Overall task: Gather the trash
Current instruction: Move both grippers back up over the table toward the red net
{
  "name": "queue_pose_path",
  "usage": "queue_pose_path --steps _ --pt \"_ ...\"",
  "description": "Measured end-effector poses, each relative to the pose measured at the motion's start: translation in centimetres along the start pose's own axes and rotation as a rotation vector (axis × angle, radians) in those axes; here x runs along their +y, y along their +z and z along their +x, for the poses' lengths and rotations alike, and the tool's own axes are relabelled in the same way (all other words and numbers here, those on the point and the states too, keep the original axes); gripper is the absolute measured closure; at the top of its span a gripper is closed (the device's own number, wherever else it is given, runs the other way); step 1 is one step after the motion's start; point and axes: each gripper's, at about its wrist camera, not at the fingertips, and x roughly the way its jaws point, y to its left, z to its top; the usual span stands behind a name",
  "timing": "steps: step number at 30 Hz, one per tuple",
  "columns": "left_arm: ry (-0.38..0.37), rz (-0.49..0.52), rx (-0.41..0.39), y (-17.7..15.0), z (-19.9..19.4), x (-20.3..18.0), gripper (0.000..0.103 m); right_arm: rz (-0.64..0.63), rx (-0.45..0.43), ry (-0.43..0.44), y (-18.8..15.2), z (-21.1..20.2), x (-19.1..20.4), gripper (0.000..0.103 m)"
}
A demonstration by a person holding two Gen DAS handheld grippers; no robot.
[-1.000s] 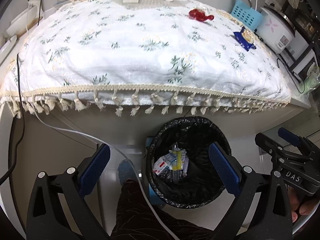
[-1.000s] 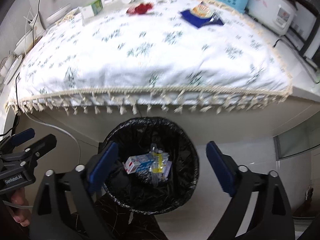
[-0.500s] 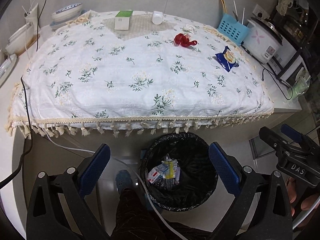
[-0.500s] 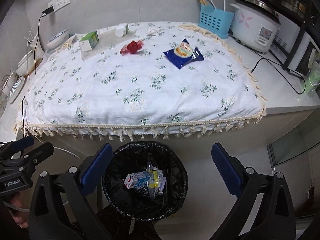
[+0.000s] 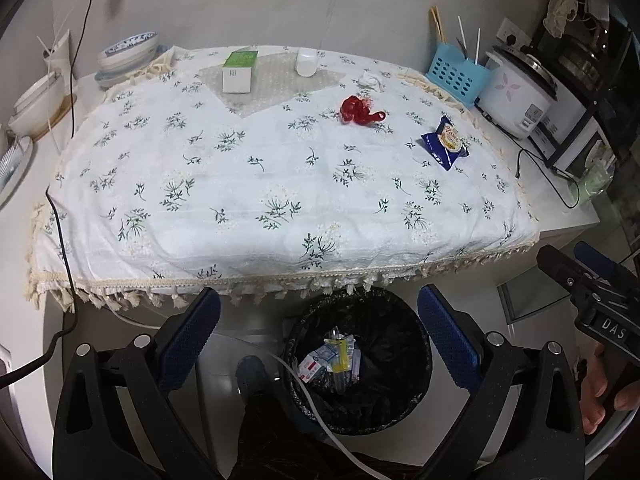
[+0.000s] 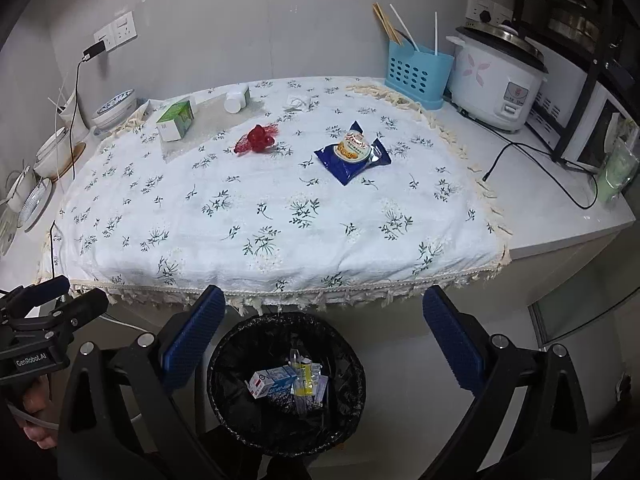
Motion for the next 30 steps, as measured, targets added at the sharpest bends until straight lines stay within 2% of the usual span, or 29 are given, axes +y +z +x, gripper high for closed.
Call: queue_pose_path --steps 15,30 --pt "-0.02 0.035 -0.018 4.4 -0.4 -1.1 0.006 0.039 -0.051 -0.017 4.4 -0.8 -0.8 0.008" --pt "-0.024 0.064 0.01 10.3 3.5 -0.8 0.006 0.085 0.005 -0.025 8.3 4.1 -1.3 0.008"
